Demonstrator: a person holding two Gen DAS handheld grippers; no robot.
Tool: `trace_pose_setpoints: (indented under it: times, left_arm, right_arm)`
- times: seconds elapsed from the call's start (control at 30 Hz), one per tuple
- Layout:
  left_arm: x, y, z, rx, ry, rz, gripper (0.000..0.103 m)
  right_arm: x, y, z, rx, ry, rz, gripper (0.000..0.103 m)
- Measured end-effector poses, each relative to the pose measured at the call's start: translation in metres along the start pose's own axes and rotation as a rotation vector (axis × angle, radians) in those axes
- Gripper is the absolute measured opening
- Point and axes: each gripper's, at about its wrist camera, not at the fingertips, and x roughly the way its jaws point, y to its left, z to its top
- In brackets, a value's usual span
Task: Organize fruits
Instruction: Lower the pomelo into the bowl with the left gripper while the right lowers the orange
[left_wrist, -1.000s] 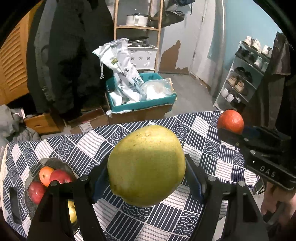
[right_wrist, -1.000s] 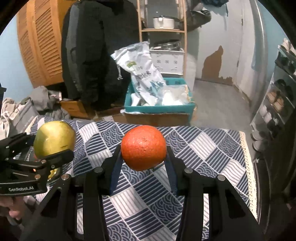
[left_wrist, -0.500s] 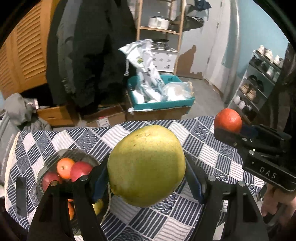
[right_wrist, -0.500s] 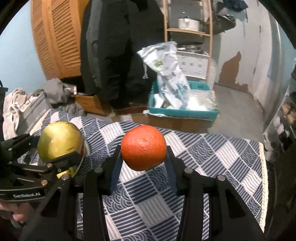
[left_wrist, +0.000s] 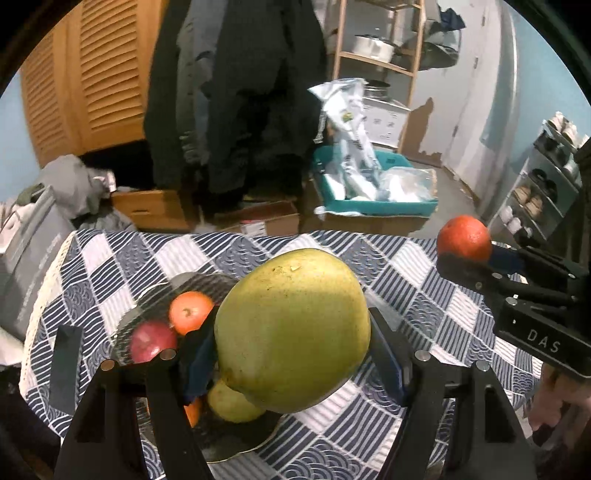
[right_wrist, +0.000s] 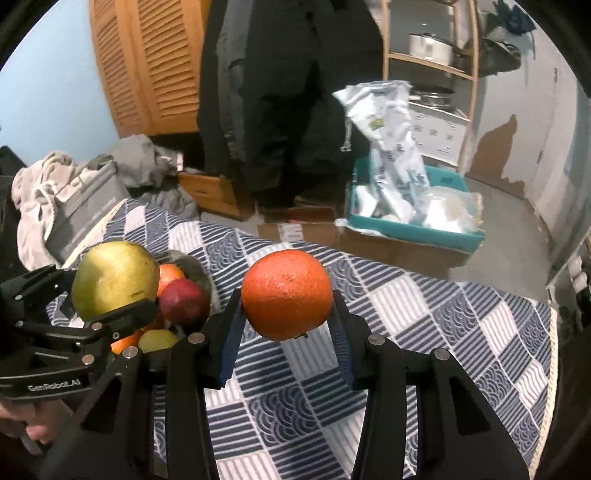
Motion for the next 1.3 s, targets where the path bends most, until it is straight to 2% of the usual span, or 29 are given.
trace_pose_setpoints:
  times: [0.2, 0.63, 1.1, 1.3]
  left_arm:
    - [0.006, 0.030, -0.007, -0.033, 0.014, 0.052, 0.076]
    - [0.031, 0.082, -0.031, -0.122, 0.099, 0.101, 0.076]
    - [0.064, 0.106, -0.051, -0.186, 0.213, 0.104, 0.076]
    - [0.071, 0.106, -0.054, -0.181, 0.247, 0.110, 0.076]
  right_arm:
    - [0.020, 0.023, 0.006, -0.025, 0.023, 0.038, 0.044]
    - [0.062, 0.063, 0.006, -0.067, 0.089, 0.117, 0.044]
    - [0.107, 0.089, -0.009, -0.098, 0.200, 0.163, 0.044]
    - [0.115, 0.095, -0.013, -0.102, 0.231, 0.191, 0.044]
